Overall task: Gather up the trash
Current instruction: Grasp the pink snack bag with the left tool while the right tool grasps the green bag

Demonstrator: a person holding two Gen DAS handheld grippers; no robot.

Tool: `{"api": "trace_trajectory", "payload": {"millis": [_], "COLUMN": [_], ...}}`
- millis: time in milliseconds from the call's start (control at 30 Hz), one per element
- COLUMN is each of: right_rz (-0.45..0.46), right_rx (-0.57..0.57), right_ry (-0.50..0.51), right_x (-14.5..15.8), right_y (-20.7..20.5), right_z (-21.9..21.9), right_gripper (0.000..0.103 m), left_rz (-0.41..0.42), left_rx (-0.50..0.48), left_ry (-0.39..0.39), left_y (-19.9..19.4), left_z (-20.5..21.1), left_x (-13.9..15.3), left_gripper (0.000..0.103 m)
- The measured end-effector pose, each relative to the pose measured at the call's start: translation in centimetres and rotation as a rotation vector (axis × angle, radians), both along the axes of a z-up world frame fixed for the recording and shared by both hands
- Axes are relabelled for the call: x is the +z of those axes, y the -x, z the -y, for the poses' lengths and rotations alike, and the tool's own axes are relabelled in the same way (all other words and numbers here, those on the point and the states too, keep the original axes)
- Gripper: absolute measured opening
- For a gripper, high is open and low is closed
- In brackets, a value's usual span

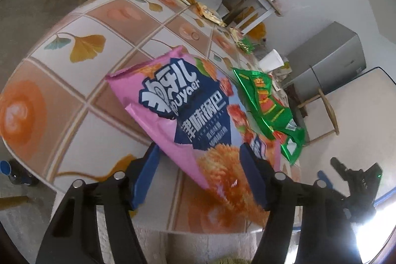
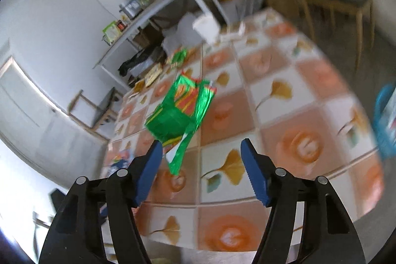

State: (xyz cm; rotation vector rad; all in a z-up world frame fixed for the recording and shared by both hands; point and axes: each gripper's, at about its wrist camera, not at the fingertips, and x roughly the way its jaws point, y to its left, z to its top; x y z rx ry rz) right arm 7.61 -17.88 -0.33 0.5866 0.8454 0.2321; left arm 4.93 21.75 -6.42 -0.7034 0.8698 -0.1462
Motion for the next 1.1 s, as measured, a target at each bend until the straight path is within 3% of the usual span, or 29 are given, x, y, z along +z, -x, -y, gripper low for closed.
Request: {"api": "trace_trajectory", "payload": {"millis": [200,333,500,800,1100], "right_rz": [-0.144,-0.193,-0.265,-0.284,-0.309], "right_rx": [0.022,0.031,0.042,0.054,0.056], "right_ry": [-0.232,-0.294,-0.372,-0.371,-0.391], "right_x": [-3.3,-4.4,-6.0,-6.2,-7.2], "right_y": [-3.3,-4.8,-6.5,-7.5,-8.2], "right_z": [0.1,-0.5,-1.3,-2.0,-1.8], "right_gripper": [0.062,0.062,0.062,0.061,0.042], "left_rz": [-0.032,-0.045,-0.037,-0.036,-0.036], "left_rx": [0.010,0.004,-0.020,-0.039,-0.056], "left_ry": [-0.017,-0.069,-0.133,-0.127,-0.117], "left_y": [-1.6,-2.1,-2.3,-2.7,-2.7], "left_z": [0.1,0.5,1.2,1.2,1.5], "left_x": [-0.1,-0.2,-0.3,-0.7,-0.9], "left_gripper": [0.053,0.041,0.033,0.020,0.014]}}
